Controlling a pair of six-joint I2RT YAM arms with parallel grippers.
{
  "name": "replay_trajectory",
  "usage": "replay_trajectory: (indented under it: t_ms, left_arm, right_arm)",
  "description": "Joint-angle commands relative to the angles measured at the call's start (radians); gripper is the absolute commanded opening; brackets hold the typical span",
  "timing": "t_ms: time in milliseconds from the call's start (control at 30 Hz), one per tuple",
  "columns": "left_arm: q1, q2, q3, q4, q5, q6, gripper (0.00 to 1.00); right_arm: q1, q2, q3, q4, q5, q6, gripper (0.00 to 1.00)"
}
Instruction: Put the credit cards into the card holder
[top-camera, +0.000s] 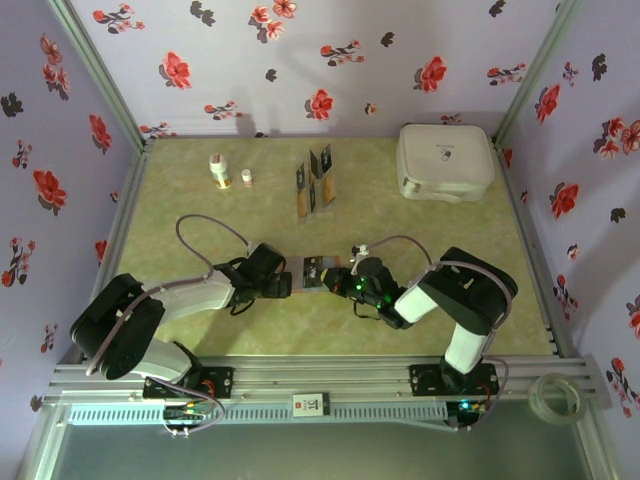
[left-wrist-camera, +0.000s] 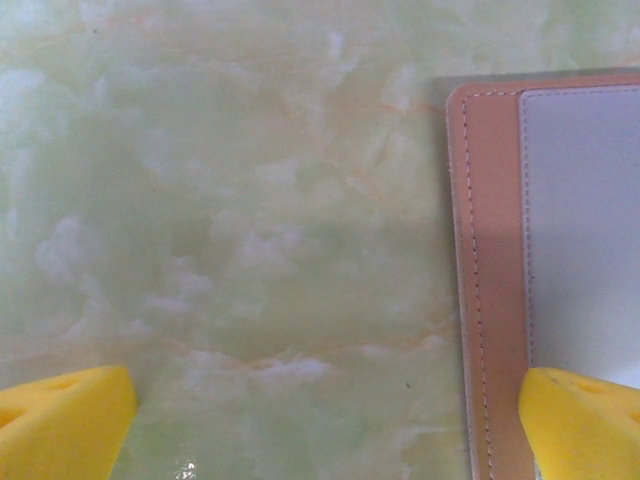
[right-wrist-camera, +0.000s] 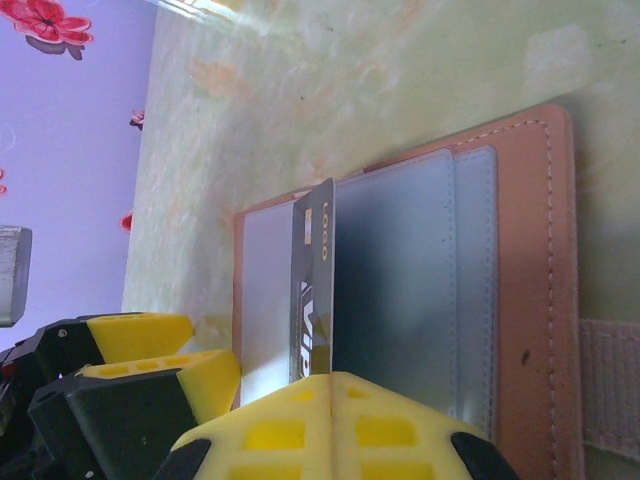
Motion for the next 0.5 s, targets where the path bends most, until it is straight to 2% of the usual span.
replay_trajectory:
  t_ms: [0,467]
  left_arm:
    - [0.005,0.008,-0.034,-0.052,-0.012,-0.027,1.00]
    - [0.004,0.012,-0.036,-0.044,-0.010,-0.026,1.00]
  right_arm:
    - [0.008,0.019,0.018,0.006,0.015,0.015,0.00]
    - [0.010,0.015,-0.001,0.012,0.016,0.023,0.00]
